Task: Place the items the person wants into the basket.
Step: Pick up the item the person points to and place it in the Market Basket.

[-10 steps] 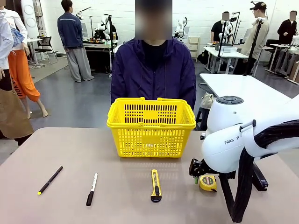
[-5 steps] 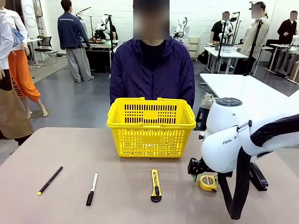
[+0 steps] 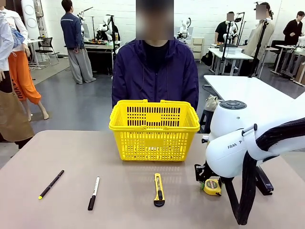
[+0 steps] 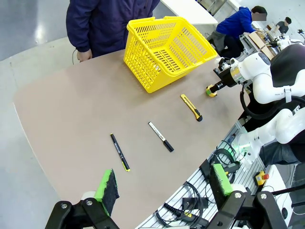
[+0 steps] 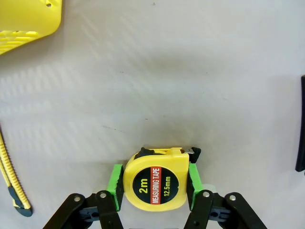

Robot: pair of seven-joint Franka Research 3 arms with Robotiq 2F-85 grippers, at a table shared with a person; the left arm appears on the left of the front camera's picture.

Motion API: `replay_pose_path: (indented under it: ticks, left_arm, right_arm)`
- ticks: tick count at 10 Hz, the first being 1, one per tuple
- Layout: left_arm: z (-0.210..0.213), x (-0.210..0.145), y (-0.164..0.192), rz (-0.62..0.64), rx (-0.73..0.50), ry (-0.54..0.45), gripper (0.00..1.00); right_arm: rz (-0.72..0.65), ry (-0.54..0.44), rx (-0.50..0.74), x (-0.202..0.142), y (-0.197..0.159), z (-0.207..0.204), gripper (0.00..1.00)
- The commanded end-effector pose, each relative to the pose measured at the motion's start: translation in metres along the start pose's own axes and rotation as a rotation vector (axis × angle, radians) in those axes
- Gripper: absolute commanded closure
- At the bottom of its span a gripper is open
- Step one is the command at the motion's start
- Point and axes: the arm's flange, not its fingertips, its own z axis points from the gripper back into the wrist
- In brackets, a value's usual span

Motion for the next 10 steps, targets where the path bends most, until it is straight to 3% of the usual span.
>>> replay_pose_path:
  ticks: [1,2,3,7,10]
  left_arm:
    - [0.0,0.002,0.0,-0.003,-0.007,-0.012,0.0]
    - [0.0,0.002,0.0,-0.003,-0.007,-0.012,0.0]
    - [0.0,0.002,0.0,-0.003,-0.007,-0.012,0.0]
    - [0.0,0.002,0.0,-0.003,-0.007,-0.012,0.0]
    - [0.0,0.002,0.0,-0.003,-0.007,-0.012,0.0]
  right_arm:
    - [0.014,-0.018,-0.01,0.001,0.003,-0.005,0.86]
    - [-0.009,-0.014,-0.017,-0.002,0.004,0.0,0.95]
    - [-0.065,-0.003,-0.005,-0.009,0.009,0.023,0.98]
    - [-0.04,-0.147,-0.079,-0.045,0.045,0.203,0.98]
    - [-0.051,-0.169,-0.088,-0.036,0.069,0.278,0.98]
